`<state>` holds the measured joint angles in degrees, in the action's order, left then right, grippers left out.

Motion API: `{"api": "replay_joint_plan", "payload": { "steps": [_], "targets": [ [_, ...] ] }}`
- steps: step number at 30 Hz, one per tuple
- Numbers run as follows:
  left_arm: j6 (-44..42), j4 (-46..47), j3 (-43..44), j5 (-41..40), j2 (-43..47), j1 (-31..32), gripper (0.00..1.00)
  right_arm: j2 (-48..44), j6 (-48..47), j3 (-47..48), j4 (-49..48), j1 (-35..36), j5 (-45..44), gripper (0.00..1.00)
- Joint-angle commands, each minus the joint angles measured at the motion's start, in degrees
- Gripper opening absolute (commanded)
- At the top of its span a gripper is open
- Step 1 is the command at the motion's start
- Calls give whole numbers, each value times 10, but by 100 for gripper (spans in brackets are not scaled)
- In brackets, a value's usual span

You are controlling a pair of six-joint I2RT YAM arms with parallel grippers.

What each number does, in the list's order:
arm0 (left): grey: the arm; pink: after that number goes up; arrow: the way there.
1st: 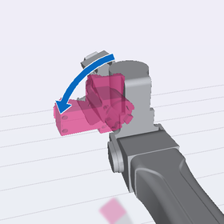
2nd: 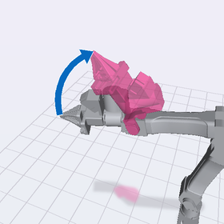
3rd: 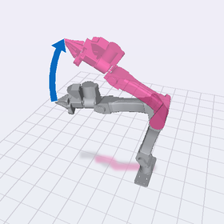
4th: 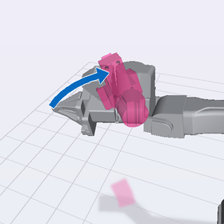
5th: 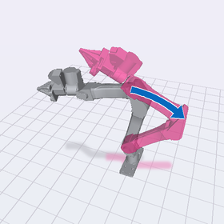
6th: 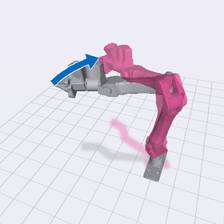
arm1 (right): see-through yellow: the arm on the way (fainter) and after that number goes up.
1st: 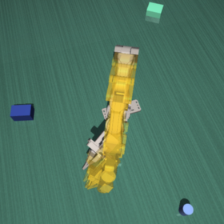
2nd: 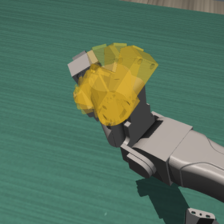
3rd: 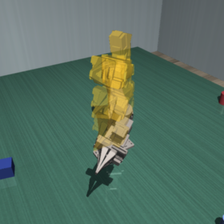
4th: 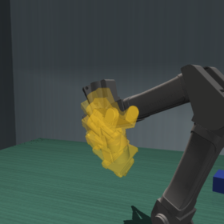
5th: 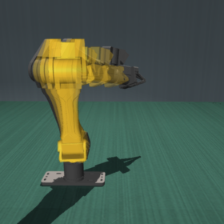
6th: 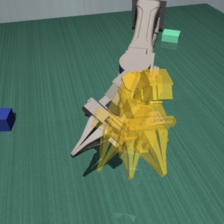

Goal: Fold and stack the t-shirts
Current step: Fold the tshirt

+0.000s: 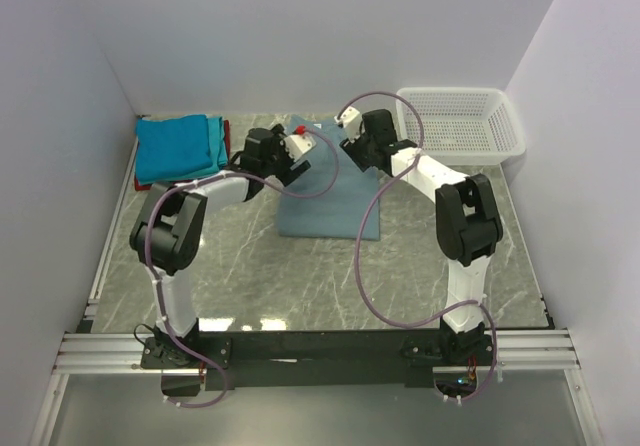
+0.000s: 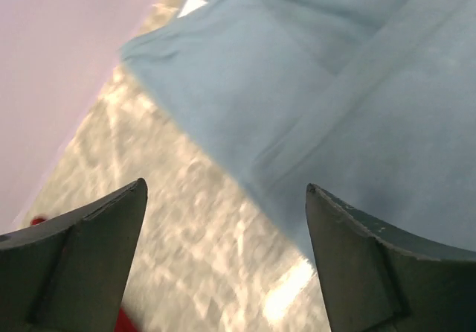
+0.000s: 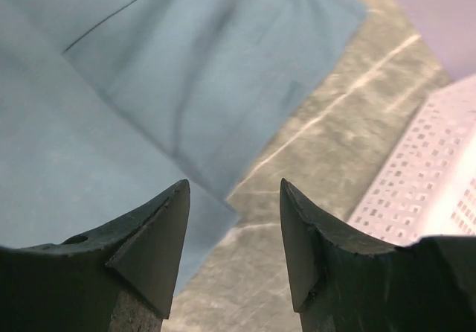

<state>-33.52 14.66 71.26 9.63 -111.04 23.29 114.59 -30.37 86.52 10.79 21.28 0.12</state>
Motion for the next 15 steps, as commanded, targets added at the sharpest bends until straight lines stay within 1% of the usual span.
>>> {"api": "replay_joint_plan", "payload": {
  "steps": [1,2,3,4,5,6,7,8,9,10,12,13,15],
  "targets": [
    [44,111,-63,-5,103,-15,93,-43,43,7,-60,-13,-19,59],
    [29,115,-81,13,123,-15,93,-67,26,1,-43,-18,-3,59],
    [-11,110,-116,70,164,-15,92,-82,13,-12,-31,-22,75,59],
    [-33,70,-128,97,184,-15,92,-97,-39,-20,-12,-27,124,59],
    [-54,34,-136,123,201,-15,91,-131,-81,-41,44,-35,185,60],
    [-90,-6,-144,170,229,-12,87,-149,-122,-55,72,-38,230,61],
    [-99,-46,-151,182,243,-4,87,-167,-203,-74,94,-40,305,62],
    [-109,-92,-161,190,254,2,86,-202,-245,-114,137,-41,327,63],
    [-143,-116,-186,193,276,8,85,-219,-285,-135,155,-40,346,65],
    [-154,-126,-201,177,286,25,85,-250,-343,-158,168,-40,369,66],
    [-166,-145,-226,160,303,37,84,-278,-365,-221,159,-38,373,68],
    [-163,-160,-233,153,308,40,84,-296,-377,-237,153,-38,372,68],
    [-144,-154,-249,157,325,42,82,-307,-377,-261,151,-38,365,68]
  ]
}}
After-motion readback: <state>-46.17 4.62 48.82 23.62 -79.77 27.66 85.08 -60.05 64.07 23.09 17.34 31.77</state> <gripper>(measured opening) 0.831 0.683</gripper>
